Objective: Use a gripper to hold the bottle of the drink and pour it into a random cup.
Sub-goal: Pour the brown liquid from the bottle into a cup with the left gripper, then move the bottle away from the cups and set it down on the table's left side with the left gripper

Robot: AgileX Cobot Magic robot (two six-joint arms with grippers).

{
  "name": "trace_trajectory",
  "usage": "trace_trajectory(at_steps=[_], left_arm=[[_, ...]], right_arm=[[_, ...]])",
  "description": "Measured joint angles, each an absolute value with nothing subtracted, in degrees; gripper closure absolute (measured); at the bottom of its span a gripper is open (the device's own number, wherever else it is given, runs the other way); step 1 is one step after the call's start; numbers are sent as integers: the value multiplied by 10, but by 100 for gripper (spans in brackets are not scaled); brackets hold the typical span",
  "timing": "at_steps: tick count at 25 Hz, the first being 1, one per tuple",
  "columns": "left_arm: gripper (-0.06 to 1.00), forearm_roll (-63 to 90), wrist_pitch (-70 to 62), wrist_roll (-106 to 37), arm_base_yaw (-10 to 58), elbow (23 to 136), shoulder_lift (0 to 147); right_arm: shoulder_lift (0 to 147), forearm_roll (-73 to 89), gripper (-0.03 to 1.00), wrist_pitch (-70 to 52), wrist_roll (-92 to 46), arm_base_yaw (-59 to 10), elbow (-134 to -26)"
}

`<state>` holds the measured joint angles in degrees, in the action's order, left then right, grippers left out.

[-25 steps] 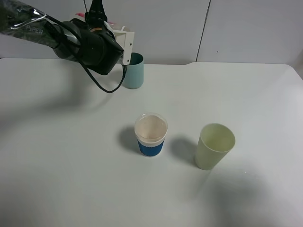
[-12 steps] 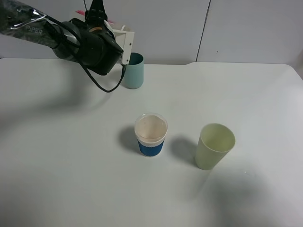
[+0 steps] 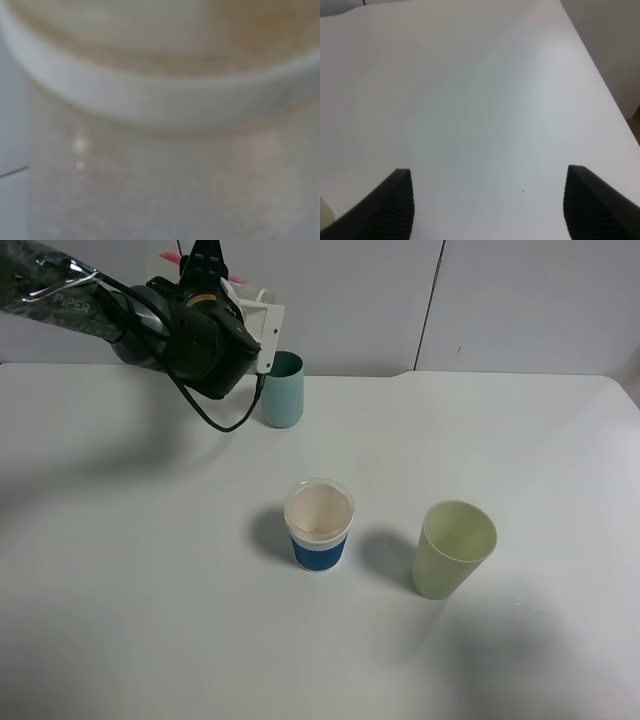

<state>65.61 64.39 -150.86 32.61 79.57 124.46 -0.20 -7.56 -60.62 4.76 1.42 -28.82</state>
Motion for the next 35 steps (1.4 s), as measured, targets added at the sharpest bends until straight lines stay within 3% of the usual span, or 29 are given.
trace_trajectory(at_steps=[16, 28, 35], left_arm=[[58, 716, 609, -1509, 326, 796, 1243], [58, 874, 453, -1488, 326, 796, 1163], [58, 951, 347, -1377, 326, 794, 1076]], right_arm=[[-2, -76, 33, -606, 48, 14, -288], [-2, -76, 33, -606, 48, 14, -288], [-2, -76, 33, -606, 48, 14, -288]])
